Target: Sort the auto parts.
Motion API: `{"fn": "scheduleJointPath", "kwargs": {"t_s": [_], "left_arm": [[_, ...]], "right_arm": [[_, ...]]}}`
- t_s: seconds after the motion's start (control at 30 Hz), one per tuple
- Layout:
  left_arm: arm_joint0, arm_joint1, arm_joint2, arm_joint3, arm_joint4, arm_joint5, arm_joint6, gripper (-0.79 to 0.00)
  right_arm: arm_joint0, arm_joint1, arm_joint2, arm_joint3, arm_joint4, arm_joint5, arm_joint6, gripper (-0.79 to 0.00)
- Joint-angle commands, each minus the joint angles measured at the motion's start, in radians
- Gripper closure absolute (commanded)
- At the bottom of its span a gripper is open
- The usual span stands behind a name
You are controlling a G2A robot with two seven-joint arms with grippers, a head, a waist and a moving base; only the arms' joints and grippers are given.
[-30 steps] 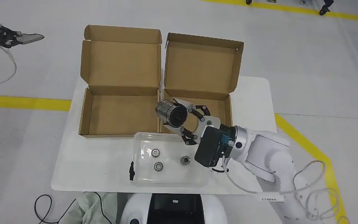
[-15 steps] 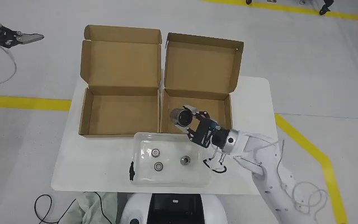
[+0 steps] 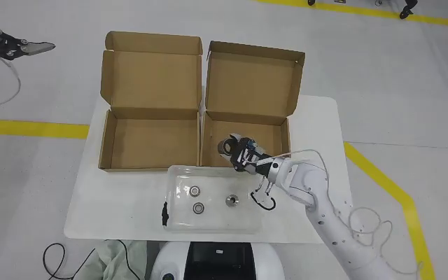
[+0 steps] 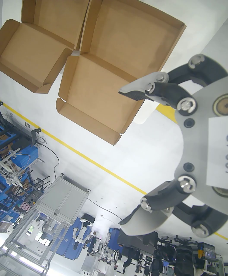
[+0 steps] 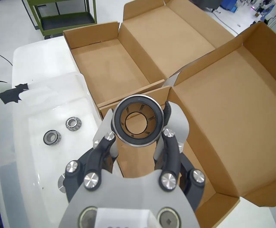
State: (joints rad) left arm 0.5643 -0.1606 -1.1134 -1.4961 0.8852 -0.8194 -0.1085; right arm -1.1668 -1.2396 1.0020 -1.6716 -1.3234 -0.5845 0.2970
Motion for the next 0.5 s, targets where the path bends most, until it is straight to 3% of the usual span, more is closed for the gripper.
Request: {"fn": "scheduleJointPath", "kwargs": {"t_s": [0.0, 0.47], "left_arm": [[0.0, 0.0, 0.0, 0.0, 0.0, 0.0, 0.0, -0.785], [0.0, 0.0, 0.0, 0.0, 0.0, 0.0, 0.0, -0.785]], "right_arm": [[0.03, -0.006, -0.019, 0.038, 0.017, 0.002, 0.014, 0.0], [0.221, -0.069, -0.158, 0.321, 0.093, 0.075, 0.04, 0.0]]}}
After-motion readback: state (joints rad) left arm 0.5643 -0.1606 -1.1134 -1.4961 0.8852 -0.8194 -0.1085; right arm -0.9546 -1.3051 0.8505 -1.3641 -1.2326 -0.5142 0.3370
